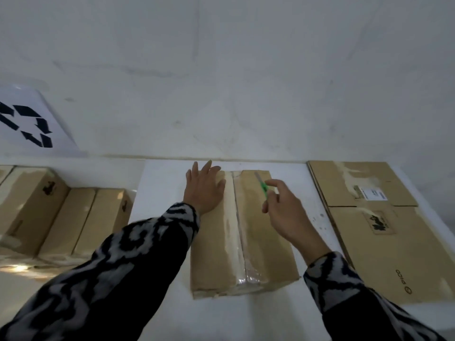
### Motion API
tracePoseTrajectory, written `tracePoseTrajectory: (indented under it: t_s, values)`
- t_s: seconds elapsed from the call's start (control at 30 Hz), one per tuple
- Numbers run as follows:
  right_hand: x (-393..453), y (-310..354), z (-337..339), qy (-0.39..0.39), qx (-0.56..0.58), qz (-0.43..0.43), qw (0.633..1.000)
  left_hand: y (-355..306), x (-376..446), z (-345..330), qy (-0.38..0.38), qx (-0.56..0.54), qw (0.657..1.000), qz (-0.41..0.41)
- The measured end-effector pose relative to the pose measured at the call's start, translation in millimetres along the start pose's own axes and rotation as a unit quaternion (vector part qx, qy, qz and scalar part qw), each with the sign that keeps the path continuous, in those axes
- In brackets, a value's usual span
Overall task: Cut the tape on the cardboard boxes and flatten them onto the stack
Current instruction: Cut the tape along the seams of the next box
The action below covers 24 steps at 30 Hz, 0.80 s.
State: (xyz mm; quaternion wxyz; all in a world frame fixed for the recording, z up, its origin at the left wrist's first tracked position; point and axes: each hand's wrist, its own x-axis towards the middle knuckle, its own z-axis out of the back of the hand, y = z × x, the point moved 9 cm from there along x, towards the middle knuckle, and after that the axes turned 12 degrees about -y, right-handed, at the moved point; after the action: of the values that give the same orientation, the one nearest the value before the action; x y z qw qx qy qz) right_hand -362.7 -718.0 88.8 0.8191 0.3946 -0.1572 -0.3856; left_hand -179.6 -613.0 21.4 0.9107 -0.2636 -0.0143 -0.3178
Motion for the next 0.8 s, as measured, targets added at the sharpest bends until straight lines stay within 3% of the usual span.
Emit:
tracePoseTrajectory:
  t_s: [0.1, 0.23, 0.47, 0.8]
  values:
    - [10, 6, -26, 0.021, -0.022, 0.003, 1.0, 7, 16, -19, 0.015, 0.052, 0.998, -0.033]
    - [25, 0, -53, 0.036, -0.036, -0.008, 0.999, 10, 11, -22, -0.034, 0.065, 0.995, -0.065]
    - [56, -16, -96, 0.018, -0.03, -0.023, 0.999, 12, 17, -25, -0.065, 0.052, 0.994, -0.068]
    - [59, -17, -106, 0.023, -0.12, -0.034, 0.992, 11, 19, -24, -0.099, 0.061, 0.991, -0.064]
